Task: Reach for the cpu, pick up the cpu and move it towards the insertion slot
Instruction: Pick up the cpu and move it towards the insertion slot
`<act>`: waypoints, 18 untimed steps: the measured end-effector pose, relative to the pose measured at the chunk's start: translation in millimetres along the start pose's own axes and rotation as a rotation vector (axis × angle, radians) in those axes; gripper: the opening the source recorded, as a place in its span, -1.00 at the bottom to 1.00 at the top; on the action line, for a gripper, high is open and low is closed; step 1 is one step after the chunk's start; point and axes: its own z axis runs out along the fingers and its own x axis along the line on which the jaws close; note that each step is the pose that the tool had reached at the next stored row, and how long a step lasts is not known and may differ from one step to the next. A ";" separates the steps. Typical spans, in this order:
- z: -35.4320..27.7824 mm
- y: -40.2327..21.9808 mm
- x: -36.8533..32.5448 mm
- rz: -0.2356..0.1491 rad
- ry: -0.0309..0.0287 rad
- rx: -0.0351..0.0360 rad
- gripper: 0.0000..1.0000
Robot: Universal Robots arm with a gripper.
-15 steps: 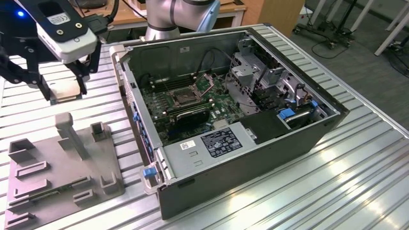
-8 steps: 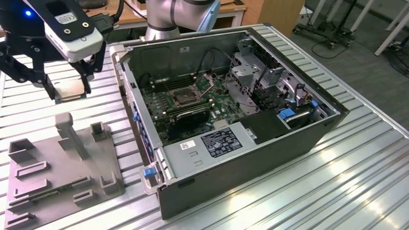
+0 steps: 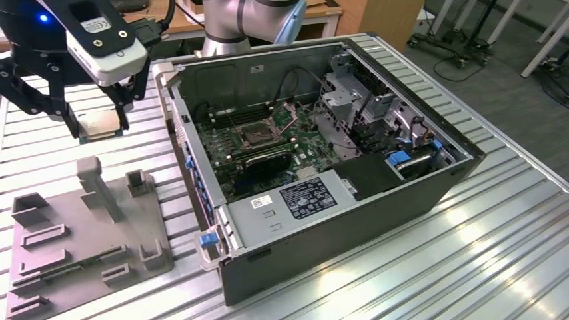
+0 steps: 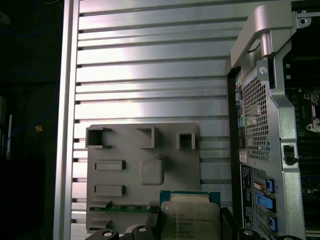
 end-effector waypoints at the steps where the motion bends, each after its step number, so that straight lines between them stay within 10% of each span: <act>1: 0.0 0.0 0.0 0.000 0.0000 0.0001 0.08; 18: 0.3 0.2 -8.6 0.000 0.0000 -0.0001 0.08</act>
